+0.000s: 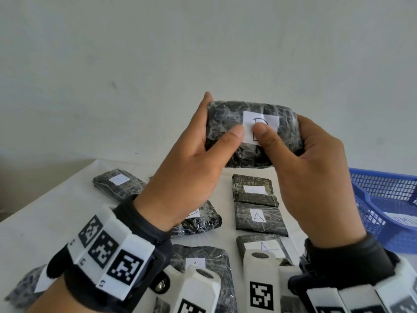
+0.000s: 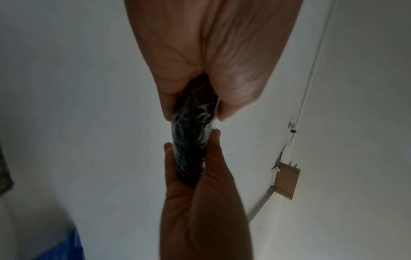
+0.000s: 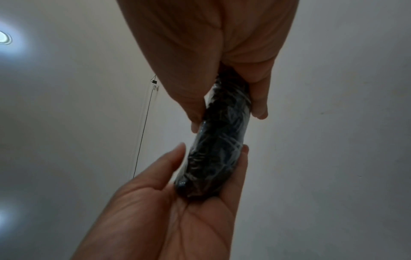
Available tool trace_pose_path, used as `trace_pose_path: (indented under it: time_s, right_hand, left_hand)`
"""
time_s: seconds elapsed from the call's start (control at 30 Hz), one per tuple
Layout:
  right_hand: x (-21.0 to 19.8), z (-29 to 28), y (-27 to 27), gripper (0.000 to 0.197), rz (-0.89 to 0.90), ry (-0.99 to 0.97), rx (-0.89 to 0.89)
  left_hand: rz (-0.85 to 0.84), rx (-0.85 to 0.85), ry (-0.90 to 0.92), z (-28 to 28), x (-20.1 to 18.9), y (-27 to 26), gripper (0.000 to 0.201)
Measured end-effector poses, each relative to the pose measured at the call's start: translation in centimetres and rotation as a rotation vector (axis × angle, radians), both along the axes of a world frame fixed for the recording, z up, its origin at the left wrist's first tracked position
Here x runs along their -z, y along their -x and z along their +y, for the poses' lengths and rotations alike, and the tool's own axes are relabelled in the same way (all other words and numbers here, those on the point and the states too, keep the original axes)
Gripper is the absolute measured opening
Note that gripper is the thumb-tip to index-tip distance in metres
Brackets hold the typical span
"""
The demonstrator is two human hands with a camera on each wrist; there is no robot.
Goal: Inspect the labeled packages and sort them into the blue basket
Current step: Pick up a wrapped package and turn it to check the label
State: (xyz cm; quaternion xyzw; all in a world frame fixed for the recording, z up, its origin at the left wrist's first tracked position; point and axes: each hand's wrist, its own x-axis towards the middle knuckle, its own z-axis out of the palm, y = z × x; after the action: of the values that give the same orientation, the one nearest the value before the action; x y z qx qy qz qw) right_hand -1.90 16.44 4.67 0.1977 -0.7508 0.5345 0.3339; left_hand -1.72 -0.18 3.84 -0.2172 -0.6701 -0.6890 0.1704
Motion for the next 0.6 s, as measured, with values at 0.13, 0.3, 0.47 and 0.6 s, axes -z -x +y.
trace_pose_path:
  time_s: [0.13, 0.3, 0.47, 0.6]
  right_hand:
    - [-0.1, 0.3, 0.0, 0.019, -0.028, 0.008, -0.034]
    - [-0.4, 0.5, -0.4, 0.035, -0.032, -0.017, -0.071]
    - [-0.3, 0.8, -0.3, 0.032, -0.065, -0.038, -0.114]
    - [-0.3, 1.2, -0.1, 0.026, -0.08, -0.059, -0.12]
  left_hand:
    - [0.009, -0.013, 0.058, 0.1, 0.4, 0.3, 0.087]
    - [-0.007, 0.031, 0.052, -0.2, 0.2, 0.3, 0.094]
    - [-0.042, 0.063, -0.012, -0.1, 0.1, 0.2, 0.089]
    - [-0.064, 0.123, -0.05, -0.3, -0.1, 0.1, 0.059]
